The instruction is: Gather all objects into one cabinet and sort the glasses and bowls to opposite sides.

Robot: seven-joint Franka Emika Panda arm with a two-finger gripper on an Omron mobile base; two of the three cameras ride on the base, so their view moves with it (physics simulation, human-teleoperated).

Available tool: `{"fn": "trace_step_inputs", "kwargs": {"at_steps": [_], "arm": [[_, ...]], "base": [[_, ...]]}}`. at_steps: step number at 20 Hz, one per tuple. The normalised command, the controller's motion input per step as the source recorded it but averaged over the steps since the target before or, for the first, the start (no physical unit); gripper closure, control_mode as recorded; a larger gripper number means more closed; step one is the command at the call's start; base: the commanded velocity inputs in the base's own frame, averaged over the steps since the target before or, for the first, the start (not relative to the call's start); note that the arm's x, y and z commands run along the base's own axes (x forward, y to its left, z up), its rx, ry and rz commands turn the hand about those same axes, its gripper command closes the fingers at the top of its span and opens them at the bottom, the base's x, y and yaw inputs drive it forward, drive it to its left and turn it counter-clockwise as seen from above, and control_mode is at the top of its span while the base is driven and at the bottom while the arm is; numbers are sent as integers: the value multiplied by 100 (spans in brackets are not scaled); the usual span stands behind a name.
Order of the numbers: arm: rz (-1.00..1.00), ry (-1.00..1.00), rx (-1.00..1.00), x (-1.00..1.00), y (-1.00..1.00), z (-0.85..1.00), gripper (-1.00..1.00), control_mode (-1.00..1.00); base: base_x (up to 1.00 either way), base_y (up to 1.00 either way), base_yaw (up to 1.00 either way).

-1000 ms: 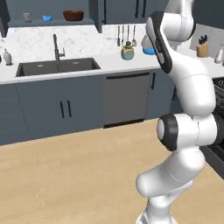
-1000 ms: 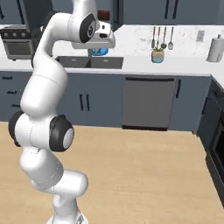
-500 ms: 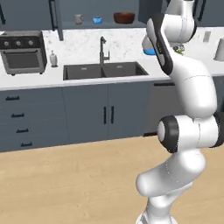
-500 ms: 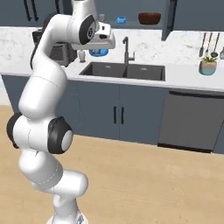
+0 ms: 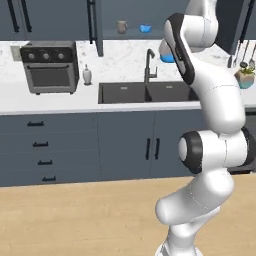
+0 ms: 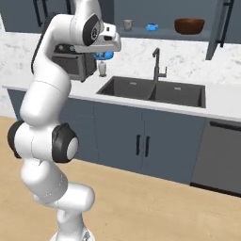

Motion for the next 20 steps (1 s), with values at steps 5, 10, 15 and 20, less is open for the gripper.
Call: {"fn": "trace_step_inputs", "kwargs": {"at_steps": [5, 10, 15, 20], "arm": [[0, 0, 0, 0, 0, 0, 100, 100], [0, 0, 0, 0, 0, 0, 100, 100], [0, 0, 0, 0, 0, 0, 100, 100], [0, 0, 0, 0, 0, 0, 100, 100]], "base": [[100, -32, 0], [100, -18, 0], [100, -29, 0], [100, -21, 0]]}}
